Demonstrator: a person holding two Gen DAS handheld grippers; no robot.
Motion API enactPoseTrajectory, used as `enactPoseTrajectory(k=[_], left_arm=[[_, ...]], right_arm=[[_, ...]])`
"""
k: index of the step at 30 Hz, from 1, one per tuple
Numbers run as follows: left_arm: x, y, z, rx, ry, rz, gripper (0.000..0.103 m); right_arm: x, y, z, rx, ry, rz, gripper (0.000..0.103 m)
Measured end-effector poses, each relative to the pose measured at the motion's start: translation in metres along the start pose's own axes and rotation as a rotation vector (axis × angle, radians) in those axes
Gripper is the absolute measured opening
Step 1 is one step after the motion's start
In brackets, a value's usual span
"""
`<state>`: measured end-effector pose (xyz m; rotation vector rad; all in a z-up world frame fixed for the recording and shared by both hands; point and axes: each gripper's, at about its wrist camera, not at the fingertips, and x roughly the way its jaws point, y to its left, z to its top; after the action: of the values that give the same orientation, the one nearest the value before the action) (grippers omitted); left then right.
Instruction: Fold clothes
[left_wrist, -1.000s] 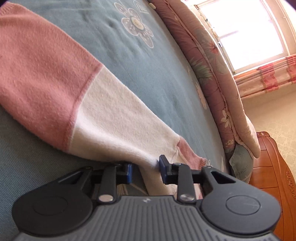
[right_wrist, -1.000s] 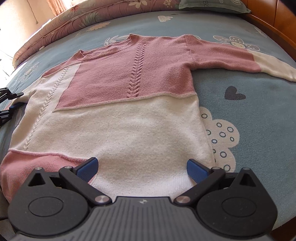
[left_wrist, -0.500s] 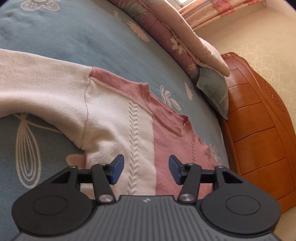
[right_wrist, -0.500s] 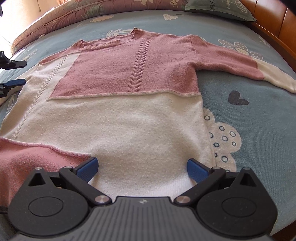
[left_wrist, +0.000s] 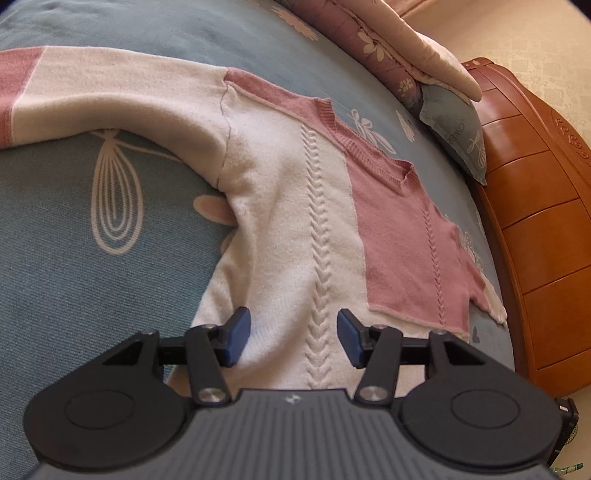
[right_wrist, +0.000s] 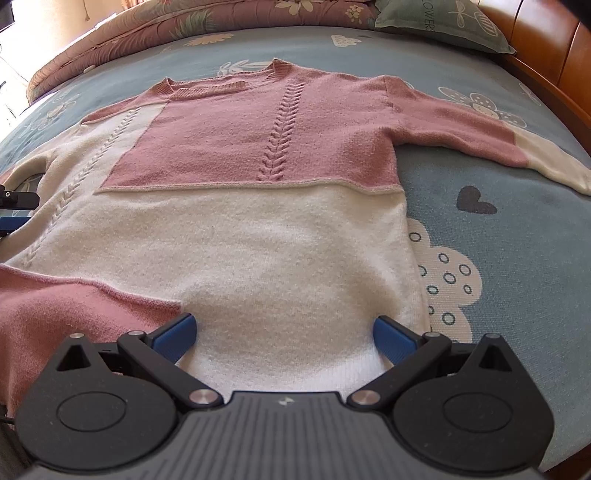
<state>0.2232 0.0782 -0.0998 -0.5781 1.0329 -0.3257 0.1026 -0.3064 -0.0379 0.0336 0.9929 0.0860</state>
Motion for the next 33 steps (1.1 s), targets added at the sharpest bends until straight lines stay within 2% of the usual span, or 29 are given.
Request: enactPoseTrajectory(k=[1, 3, 5, 6, 7, 9, 13, 14, 16, 18, 22, 25, 26, 29, 33], left_arm=[[0.005, -0.003, 0.007, 0.008, -0.014, 0.010, 0.053], [0.009, -0.003, 0.018, -0.040, -0.024, 0.009, 0.052], [0.004, -0.003, 0.025, -0.079, -0.042, -0.026, 0.053], [-0.003, 0.000, 0.027, -0.086, -0.082, -0.038, 0.055], [-0.010, 0.002, 0.029, -0.094, -0.126, -0.049, 0.061], [-0.017, 0.015, 0.033, -0.146, -0.176, -0.048, 0.068], [-0.004, 0.043, 0.041, -0.262, -0.174, -0.023, 0.068], [0.003, 0.049, 0.042, -0.278, -0.193, -0.057, 0.069], [0.009, 0.052, 0.044, -0.306, -0.234, -0.112, 0.082], [0.016, 0.052, 0.045, -0.330, -0.282, -0.137, 0.089], [0.022, 0.044, 0.044, -0.351, -0.337, -0.139, 0.094], [0.029, 0.045, 0.038, -0.400, -0.298, -0.249, 0.095], [0.031, 0.043, 0.036, -0.391, -0.281, -0.265, 0.095], [0.037, 0.033, 0.038, -0.329, -0.256, -0.251, 0.095], [0.041, 0.037, 0.051, -0.362, -0.262, -0.292, 0.095]], right_arm=[[0.000, 0.001, 0.000, -0.002, -0.001, -0.004, 0.103], [0.000, 0.003, -0.001, -0.007, -0.002, -0.012, 0.103], [-0.001, 0.003, -0.002, -0.008, -0.002, -0.011, 0.103], [-0.002, 0.002, -0.003, -0.008, -0.003, -0.010, 0.103], [-0.002, 0.002, -0.004, -0.009, -0.006, -0.008, 0.103], [-0.002, 0.001, -0.005, -0.013, -0.007, -0.006, 0.103], [-0.001, 0.002, -0.003, -0.018, -0.001, -0.010, 0.103], [-0.001, 0.002, -0.003, -0.018, -0.001, -0.010, 0.103], [-0.002, 0.002, -0.004, -0.017, -0.003, -0.008, 0.103], [-0.001, 0.003, -0.004, -0.016, -0.004, -0.012, 0.103], [-0.001, 0.003, -0.004, -0.015, -0.004, -0.014, 0.103], [-0.001, 0.002, -0.004, -0.014, -0.007, -0.011, 0.103], [-0.001, 0.002, -0.004, -0.014, -0.007, -0.012, 0.103], [-0.001, 0.003, -0.003, -0.015, -0.006, -0.015, 0.103], [-0.001, 0.003, -0.003, -0.016, -0.008, -0.014, 0.103]])
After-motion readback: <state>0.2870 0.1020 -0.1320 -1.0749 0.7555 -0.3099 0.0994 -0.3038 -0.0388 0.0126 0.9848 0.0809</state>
